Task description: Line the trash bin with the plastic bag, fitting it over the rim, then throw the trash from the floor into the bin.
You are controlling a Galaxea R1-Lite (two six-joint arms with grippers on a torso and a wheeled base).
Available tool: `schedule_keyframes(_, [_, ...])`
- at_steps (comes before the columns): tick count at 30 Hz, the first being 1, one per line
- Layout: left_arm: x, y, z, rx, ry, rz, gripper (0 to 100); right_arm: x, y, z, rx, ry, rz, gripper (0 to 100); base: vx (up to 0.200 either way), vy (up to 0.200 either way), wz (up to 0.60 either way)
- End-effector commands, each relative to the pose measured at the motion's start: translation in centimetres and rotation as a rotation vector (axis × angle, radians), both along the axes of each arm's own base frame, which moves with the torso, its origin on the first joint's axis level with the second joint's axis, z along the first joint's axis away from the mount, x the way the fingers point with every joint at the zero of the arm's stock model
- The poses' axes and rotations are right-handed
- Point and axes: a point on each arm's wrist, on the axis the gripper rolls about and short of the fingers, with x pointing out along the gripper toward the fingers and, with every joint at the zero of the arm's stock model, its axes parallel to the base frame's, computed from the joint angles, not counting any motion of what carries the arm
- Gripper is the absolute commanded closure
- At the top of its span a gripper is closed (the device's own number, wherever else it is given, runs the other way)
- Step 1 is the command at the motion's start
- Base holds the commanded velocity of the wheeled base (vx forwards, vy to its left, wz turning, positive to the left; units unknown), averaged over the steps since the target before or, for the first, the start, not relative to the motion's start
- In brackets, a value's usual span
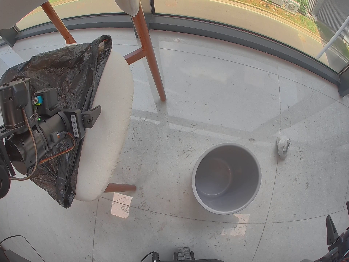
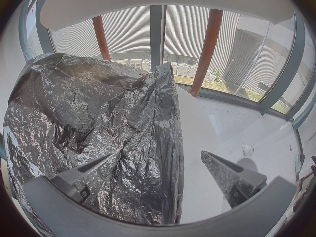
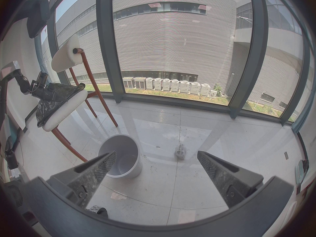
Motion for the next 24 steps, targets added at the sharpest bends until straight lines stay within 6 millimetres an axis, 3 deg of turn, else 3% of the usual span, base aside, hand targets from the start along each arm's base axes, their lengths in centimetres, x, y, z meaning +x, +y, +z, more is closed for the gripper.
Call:
schedule_keyframes(1, [0.0,0.0,-0.1,0.001,0.004,0.001,100,0.1,0.0,-0.5,0.000,0.008,0.000,0,0.000,0.000,0.00])
schedule_keyframes(16, [-0.3,0.1,-1.3,0.011,0.041,0.005,100,0.1,0.0,-0.5,0.000,0.008,0.000,0,0.000,0.000,0.00])
schedule_keyframes(24, [-0.2,-0.2,0.9,-0.128,-0.020,-0.068,100,0.1,0.0,-0.5,0.000,0.008,0.000,0,0.000,0.000,0.00])
